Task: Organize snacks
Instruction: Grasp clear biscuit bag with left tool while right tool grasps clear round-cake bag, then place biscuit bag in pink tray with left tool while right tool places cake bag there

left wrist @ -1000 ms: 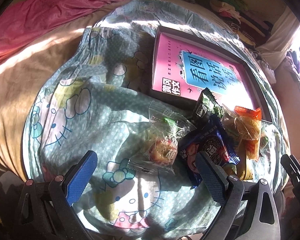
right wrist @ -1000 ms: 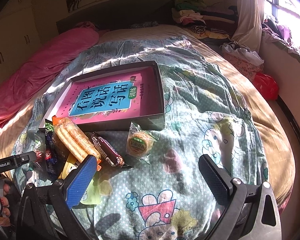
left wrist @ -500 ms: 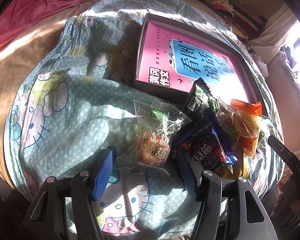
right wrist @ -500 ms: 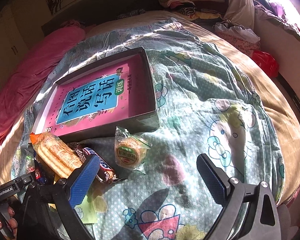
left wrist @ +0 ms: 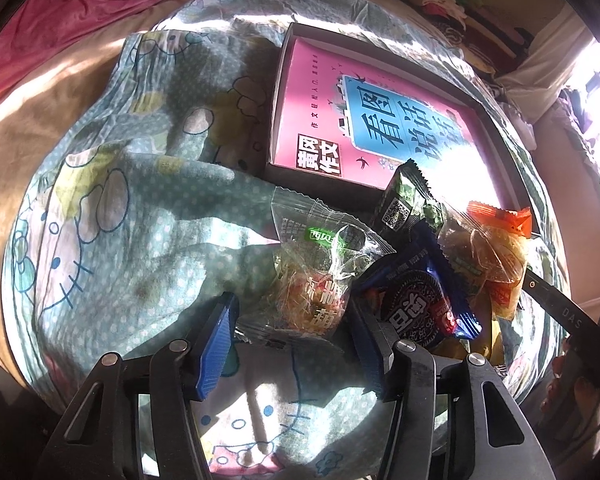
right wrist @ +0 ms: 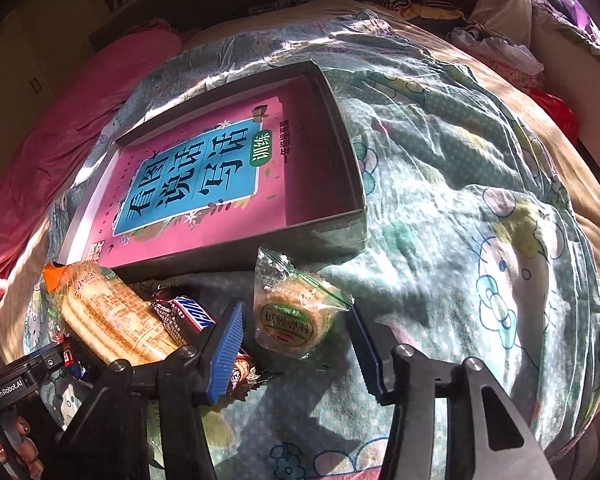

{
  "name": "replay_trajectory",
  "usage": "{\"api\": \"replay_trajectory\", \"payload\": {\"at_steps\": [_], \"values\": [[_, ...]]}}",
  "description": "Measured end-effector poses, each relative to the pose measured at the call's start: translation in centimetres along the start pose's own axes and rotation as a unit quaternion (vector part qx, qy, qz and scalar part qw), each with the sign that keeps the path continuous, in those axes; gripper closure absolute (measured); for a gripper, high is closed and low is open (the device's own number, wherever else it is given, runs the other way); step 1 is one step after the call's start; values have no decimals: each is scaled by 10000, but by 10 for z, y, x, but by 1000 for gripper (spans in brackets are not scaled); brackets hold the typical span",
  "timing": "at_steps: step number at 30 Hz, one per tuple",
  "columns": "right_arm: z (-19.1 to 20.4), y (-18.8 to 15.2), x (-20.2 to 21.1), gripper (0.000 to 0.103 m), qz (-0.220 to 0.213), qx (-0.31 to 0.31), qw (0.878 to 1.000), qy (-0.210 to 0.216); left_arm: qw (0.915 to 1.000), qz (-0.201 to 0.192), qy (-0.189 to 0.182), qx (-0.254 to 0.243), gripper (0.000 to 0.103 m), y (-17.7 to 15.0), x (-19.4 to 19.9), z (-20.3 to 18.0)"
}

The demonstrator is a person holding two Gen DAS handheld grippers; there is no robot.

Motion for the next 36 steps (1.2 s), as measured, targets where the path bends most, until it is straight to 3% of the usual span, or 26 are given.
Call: {"api": "replay_trajectory", "payload": {"at_steps": [6,18,26,36], "values": [[3,-1,-2,63,14,150,9999,54,9999,34,-105,-3,48,1,-4,3],[5,7,30,63,-433,248,9984,261,9992,-128,-390,24,49,5,23,4],[15,30,49,63,-780,442,9956,274,9981,-428,-439,92,49,32,44,3],[26,53,36,63,-837,573,9945,242,9971,-675,-358,-1,49,78,39,-19]]}}
Point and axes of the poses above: each gripper's, at about its wrist camera, not at the fingertips, and x roughly against the way its jaws point, z to its left, y to its top, the point moved 8 cm from there along -x, roughly the way its jaws point, and after that the axes turned 3 degrees about z, right-handed, at the moved point
